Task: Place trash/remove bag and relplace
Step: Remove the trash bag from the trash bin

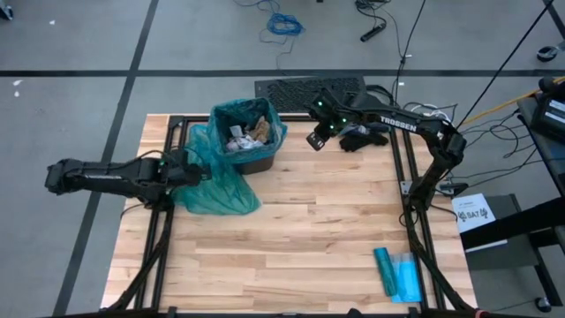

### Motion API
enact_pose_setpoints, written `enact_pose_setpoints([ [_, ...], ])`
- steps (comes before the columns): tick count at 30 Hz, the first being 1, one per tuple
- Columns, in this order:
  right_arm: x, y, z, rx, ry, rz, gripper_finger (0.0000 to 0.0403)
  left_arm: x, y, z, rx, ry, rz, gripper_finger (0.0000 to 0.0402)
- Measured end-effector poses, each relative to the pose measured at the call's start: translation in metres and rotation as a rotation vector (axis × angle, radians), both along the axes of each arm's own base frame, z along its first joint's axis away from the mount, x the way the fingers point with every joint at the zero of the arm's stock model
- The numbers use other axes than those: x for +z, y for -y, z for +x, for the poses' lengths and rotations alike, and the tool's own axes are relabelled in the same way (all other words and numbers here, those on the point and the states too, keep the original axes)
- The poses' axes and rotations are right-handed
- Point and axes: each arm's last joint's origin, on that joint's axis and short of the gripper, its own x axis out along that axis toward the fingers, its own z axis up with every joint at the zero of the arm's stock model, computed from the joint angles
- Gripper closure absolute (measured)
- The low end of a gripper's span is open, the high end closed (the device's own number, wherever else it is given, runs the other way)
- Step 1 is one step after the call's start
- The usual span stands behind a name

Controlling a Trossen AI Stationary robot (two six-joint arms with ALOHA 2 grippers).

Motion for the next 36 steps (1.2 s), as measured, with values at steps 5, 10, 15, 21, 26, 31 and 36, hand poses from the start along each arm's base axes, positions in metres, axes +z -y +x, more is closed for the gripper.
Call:
enact_pose_setpoints([
  [5,0.002,0.007,0.001,0.035,0.063,-0.007,0.0403,-0.002,-0.014,0.002,0.067,-0.049,0.019,0.0401],
  [10,-0.008,0.022,-0.002,0.032,0.143,0.020,0.0403,-0.002,-0.032,0.013,0.072,-0.050,0.065,0.0401],
  [15,-0.028,0.043,-0.010,-0.033,0.247,0.072,0.0403,-0.009,-0.055,0.016,0.164,-0.108,0.063,0.0401],
  [21,-0.059,0.061,0.007,-0.003,0.350,0.152,0.0403,-0.015,-0.087,0.028,0.086,-0.089,0.071,0.0402],
  [26,-0.067,0.072,0.026,-0.013,0.488,0.112,0.0403,-0.023,-0.111,0.039,0.069,-0.048,0.101,0.0401],
  [31,-0.075,0.078,0.033,-0.007,0.551,0.163,0.0403,-0.028,-0.130,0.055,-0.141,0.047,0.140,0.0402],
  [36,-0.078,0.075,0.032,0.032,0.546,0.220,0.0403,-0.037,-0.138,0.068,-0.229,0.152,0.112,0.0401],
])
